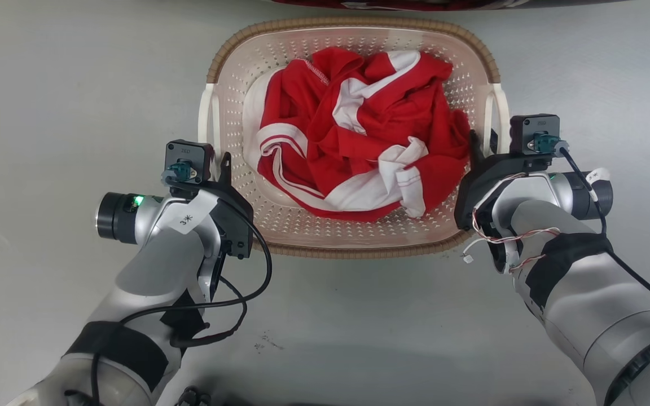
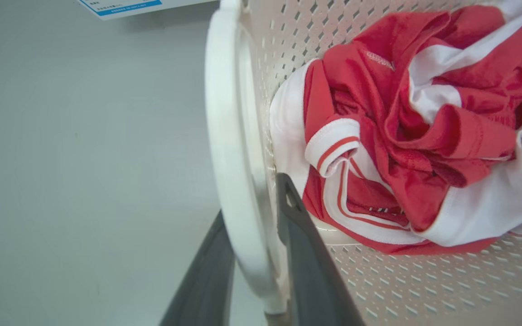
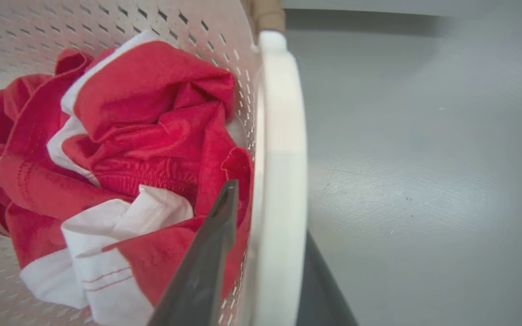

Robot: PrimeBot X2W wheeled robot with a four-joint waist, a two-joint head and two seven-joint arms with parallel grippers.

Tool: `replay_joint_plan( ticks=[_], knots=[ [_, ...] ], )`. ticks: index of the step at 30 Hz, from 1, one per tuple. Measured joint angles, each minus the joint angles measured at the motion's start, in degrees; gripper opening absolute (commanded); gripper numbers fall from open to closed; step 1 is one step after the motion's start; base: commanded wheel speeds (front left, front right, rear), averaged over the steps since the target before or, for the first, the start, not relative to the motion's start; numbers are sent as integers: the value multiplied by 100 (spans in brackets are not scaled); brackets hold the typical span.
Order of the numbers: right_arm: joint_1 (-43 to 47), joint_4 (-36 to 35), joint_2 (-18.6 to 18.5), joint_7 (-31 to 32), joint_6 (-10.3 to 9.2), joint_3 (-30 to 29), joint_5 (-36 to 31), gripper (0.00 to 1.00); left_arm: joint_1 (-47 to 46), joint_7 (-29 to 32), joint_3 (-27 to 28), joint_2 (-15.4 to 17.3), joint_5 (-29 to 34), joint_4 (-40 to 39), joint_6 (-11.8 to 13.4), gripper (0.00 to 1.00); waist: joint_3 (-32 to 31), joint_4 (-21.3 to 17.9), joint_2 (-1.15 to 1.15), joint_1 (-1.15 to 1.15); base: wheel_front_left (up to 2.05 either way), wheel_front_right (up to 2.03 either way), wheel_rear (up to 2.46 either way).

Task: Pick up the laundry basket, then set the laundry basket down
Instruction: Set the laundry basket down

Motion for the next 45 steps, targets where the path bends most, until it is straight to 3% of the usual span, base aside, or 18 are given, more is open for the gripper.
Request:
replay_joint_plan(
  ticks=[2, 3, 4, 6, 7, 32, 45],
  knots=[
    [-1, 0, 5, -29, 5, 11, -32, 56, -4, 0, 1, -7, 0, 5, 42, 33, -3, 2, 0, 0, 0, 0, 0],
    [-1, 2, 13, -32, 5, 15, -33, 73, -4, -1, 2, -8, 0, 9, 42, 40, -4, 4, 0, 0, 0, 0, 0],
    [-4, 2, 22, -37, 5, 24, -34, 99, -4, -36, 3, -20, 0, 8, 41, 49, -8, 7, 0, 0, 0, 0, 0],
    [-7, 4, 36, -51, 5, 33, -35, 100, -5, -43, 4, -37, -1, 7, 41, 87, -11, 9, 0, 0, 0, 0, 0],
    [-7, 7, 37, -57, 5, 34, -35, 100, -5, -44, 4, -41, -1, 5, 41, 100, -12, 11, 0, 0, 0, 0, 0],
    [-4, 148, 42, -235, 7, -35, -32, 100, 7, -207, 194, -38, -170, 134, 26, 100, -505, -84, 0, 0, 0, 0, 0],
    [-96, -21, 5, -335, 134, -190, -77, 100, 15, -252, 423, 198, -159, -124, -60, 100, -1005, -214, -1, 0, 0, 0, 0]
  ],
)
